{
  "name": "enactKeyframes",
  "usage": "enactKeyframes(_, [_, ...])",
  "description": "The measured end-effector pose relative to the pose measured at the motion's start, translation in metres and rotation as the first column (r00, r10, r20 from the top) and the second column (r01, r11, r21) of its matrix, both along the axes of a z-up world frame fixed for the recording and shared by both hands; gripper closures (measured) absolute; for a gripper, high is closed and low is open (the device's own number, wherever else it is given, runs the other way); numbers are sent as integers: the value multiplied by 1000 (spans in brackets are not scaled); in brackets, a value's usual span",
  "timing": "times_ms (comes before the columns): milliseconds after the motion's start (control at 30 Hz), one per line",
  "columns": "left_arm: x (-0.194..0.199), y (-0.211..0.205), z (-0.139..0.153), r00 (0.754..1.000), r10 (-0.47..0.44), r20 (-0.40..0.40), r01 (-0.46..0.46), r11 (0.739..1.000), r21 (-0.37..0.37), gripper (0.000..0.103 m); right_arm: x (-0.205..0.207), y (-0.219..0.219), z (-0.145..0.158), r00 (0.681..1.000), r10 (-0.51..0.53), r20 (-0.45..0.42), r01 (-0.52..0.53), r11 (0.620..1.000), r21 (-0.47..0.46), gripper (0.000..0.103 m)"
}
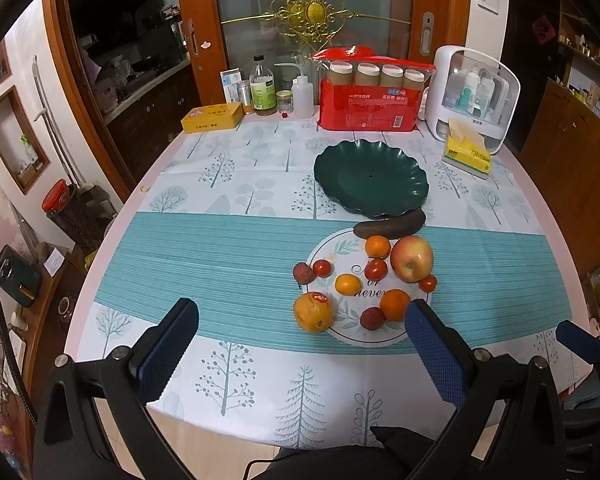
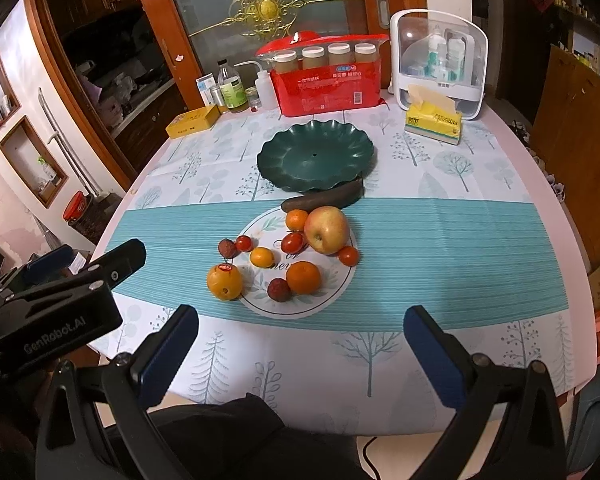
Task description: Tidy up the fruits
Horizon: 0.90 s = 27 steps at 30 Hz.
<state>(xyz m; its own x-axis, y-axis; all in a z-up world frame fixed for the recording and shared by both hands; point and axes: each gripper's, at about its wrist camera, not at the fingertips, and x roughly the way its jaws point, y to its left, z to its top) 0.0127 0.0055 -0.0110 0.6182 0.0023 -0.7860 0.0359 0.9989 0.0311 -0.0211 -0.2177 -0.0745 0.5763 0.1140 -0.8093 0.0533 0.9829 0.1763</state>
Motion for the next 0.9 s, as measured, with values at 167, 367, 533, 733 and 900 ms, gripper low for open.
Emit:
enactKeyframes(167, [2,7,-2,1000,-12,-10,12,1000,-6,1,0,6,-2,1000,-4,-4,4,1000,2,0])
enactKeyframes(367, [5,15,0,1000,-26,-1,26,1000,-10,1,0,9,-1,1000,-7,-8,7,1000,0,0])
enactKeyframes(533, [5,22,2,999,-47,14,47,999,-6,1,-1,17,1,1000,-19,-15,18,1000,-11,0])
enactKeyframes(733, [4,31,5,997,-81,14,81,997,-3,1,-9,30,5,999,-50,1,50,998,-29,0])
enactKeyframes(900, [6,39,3,993,-117,-6,117,993,-11,1,-12,40,6,996,-84,9,84,996,-36,0])
